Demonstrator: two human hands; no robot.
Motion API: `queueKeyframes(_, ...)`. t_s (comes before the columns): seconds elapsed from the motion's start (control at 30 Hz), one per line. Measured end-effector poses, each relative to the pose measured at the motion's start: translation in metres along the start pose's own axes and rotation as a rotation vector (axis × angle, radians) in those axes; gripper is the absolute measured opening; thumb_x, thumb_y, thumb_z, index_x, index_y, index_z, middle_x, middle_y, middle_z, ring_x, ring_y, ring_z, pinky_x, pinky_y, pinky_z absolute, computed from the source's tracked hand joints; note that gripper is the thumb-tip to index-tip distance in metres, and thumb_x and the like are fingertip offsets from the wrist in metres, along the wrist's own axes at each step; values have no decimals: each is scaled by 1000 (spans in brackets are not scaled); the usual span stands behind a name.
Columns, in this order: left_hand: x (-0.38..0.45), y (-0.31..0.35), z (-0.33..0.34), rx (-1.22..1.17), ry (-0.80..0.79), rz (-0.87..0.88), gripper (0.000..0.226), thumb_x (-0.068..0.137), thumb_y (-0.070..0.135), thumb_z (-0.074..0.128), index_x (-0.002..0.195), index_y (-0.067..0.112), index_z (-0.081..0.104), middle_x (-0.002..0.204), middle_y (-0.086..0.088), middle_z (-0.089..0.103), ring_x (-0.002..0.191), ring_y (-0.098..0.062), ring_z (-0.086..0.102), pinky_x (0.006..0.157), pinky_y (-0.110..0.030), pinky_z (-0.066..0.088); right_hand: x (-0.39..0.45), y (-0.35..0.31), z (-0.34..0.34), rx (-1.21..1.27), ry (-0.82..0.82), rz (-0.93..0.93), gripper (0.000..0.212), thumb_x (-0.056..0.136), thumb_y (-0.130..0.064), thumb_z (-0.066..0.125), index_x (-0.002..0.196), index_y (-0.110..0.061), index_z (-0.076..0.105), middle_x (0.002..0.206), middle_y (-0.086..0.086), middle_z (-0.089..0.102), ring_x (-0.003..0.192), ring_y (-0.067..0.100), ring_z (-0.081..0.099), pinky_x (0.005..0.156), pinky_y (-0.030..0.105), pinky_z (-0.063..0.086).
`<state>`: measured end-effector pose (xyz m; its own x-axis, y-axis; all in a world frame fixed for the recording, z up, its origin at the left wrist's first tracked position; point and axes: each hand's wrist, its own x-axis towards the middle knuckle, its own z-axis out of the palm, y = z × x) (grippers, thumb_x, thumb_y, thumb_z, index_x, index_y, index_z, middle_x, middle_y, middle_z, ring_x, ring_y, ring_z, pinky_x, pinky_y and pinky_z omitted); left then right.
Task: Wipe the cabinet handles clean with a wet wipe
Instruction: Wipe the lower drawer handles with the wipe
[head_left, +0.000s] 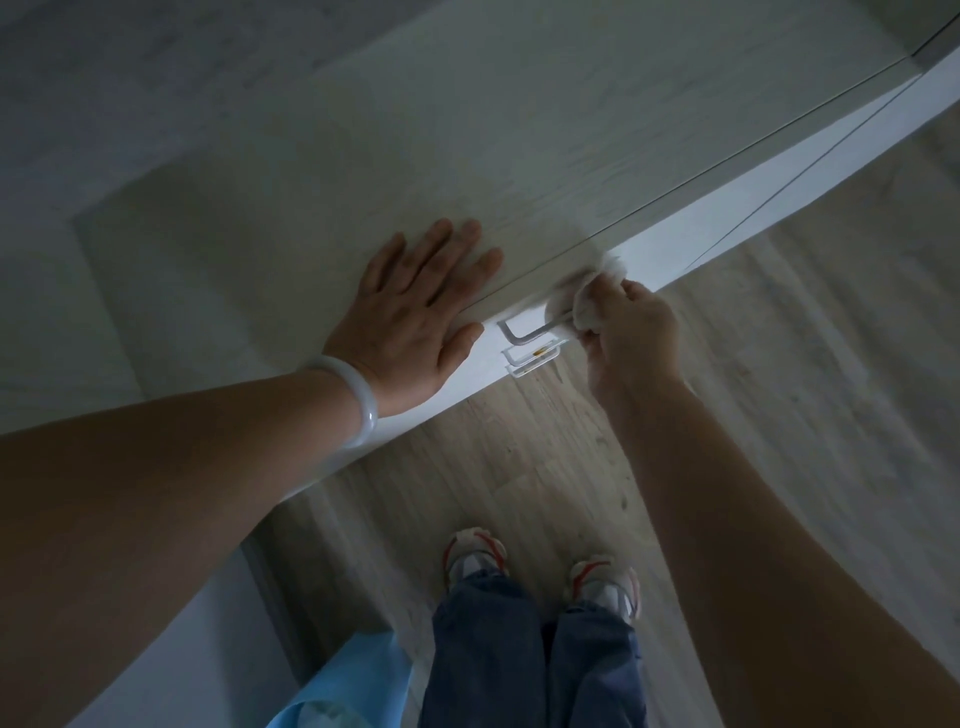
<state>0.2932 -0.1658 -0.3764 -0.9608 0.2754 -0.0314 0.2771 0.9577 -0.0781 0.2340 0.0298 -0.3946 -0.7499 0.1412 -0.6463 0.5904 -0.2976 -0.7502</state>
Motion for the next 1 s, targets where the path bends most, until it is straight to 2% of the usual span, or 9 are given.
queueKeyframes(0.1,1,0,-2,-3,-16,-4,61,98,42,29,155,22,23,163,-6,17,150,-26,18,118,-50,18,-12,17,15,-3,38,-23,28,99,-20,45,77,-10,57,71,6,59,69,22,56,66,37,48)
queueKeyframes(0.23,0,1,-1,-3,-27,-21,62,98,44,26,156,23,21,163,-4,15,150,-25,17,118,-50,18,-34,43,31,-41,36,39,16,94,-15,44,97,-4,56,90,11,60,81,22,57,80,44,53)
queueKeyframes(0.4,1,0,-2,-14,-13,-4,60,99,43,28,155,23,23,163,-5,17,150,-26,19,119,-49,17,8,14,10,41,159,-30,13,99,-9,41,89,-9,50,73,9,55,57,19,60,61,36,52)
queueKeyframes(0.47,-1,0,-1,-13,-15,-2,60,99,43,28,155,22,23,163,-5,17,149,-26,19,119,-49,17,10,17,9,9,194,-56,14,99,-7,36,94,-8,49,78,13,55,65,22,60,65,39,54)
queueKeyframes(0.57,-1,0,-1,-4,-23,-11,61,98,43,27,155,23,22,163,-5,16,150,-25,18,119,-49,17,-10,33,19,-170,208,-79,28,101,-17,31,80,-14,48,86,16,59,79,29,60,76,48,55)
queueKeyframes(0.73,-1,1,-2,-3,-36,-24,61,98,44,26,155,24,22,164,-3,15,150,-24,17,119,-49,17,-43,51,21,-348,17,-79,35,102,-32,39,85,-8,57,85,9,60,80,24,61,64,38,55)
queueKeyframes(0.83,0,1,-3,-5,-31,-21,61,98,44,26,155,24,22,164,-3,15,150,-24,17,119,-49,17,-35,42,8,-329,37,-52,33,95,-31,56,96,1,62,90,14,65,86,30,65,77,50,57)
queueKeyframes(0.93,1,1,-2,-11,-27,-15,61,98,43,27,155,23,22,163,-4,16,150,-25,18,119,-50,18,-21,23,0,-134,84,-3,28,92,-19,64,111,-2,51,97,8,64,87,25,68,79,43,59)
queueKeyframes(1.0,0,1,-1,-6,-28,-14,61,98,43,28,155,23,22,163,-4,16,150,-25,18,119,-50,18,-21,15,4,-114,46,-10,18,95,-14,57,110,-10,47,91,6,62,69,17,63,63,33,57)
